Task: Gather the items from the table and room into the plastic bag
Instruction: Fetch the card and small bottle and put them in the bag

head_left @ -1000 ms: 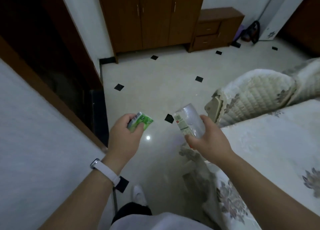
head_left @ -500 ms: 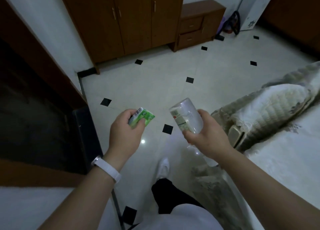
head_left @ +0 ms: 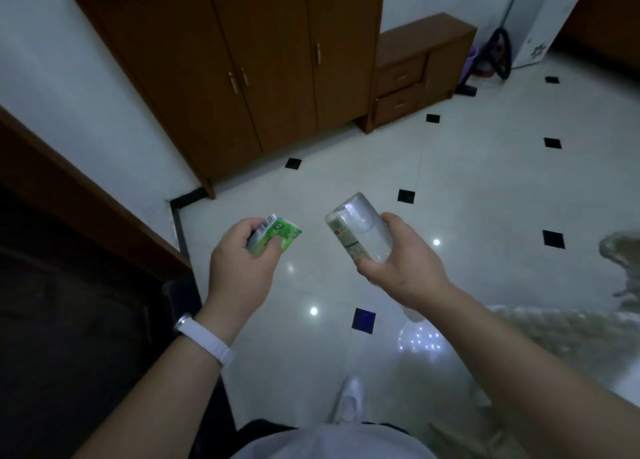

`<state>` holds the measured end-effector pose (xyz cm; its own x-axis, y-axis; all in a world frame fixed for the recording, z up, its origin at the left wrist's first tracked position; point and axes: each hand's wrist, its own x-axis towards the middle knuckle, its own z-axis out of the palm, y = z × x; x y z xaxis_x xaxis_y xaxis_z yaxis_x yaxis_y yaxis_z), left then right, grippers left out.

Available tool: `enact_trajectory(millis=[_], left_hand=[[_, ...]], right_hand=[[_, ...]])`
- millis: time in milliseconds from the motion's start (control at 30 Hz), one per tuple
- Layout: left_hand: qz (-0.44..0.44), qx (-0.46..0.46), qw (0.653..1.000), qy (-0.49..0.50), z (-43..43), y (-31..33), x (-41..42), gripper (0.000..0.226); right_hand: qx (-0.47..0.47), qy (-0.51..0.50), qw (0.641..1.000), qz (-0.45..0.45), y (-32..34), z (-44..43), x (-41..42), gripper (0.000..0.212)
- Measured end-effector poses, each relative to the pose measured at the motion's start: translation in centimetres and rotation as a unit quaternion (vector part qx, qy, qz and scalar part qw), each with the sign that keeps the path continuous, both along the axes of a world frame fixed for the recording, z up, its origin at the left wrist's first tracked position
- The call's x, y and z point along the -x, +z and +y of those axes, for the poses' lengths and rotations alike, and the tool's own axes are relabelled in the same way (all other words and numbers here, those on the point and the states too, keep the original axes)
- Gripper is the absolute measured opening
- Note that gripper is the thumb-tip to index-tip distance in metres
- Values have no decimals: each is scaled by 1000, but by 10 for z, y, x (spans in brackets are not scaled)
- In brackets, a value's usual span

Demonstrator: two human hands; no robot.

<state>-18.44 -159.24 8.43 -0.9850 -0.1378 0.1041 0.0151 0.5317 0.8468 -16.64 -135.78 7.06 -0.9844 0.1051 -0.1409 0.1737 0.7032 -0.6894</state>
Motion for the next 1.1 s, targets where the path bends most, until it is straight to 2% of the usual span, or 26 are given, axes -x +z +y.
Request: enact_trajectory(millis=[133, 267, 533, 667, 800, 1100], left_hand=[[4, -3, 1000, -30, 21, 0, 56, 12], [-1, -14, 999, -40, 44, -5, 120, 17], [-7, -56, 990, -132, 113, -26, 286, 27], [2, -72, 974, -215, 168, -12, 379, 27], [12, -81, 951, -300, 232, 1, 449, 23], [-31, -58, 901, -429, 387, -16, 512, 24]], right_hand=[[1, -37, 999, 2, 6, 26, 43, 45], [2, -79, 997, -7, -1, 54, 85, 45], [-55, -170, 983, -34, -5, 109, 197, 50], [-73, -237, 969, -17, 19, 144, 257, 47], [-92, -310, 946, 1, 32, 182, 294, 55], [-68, -444, 892, -52, -4, 287, 311, 83]])
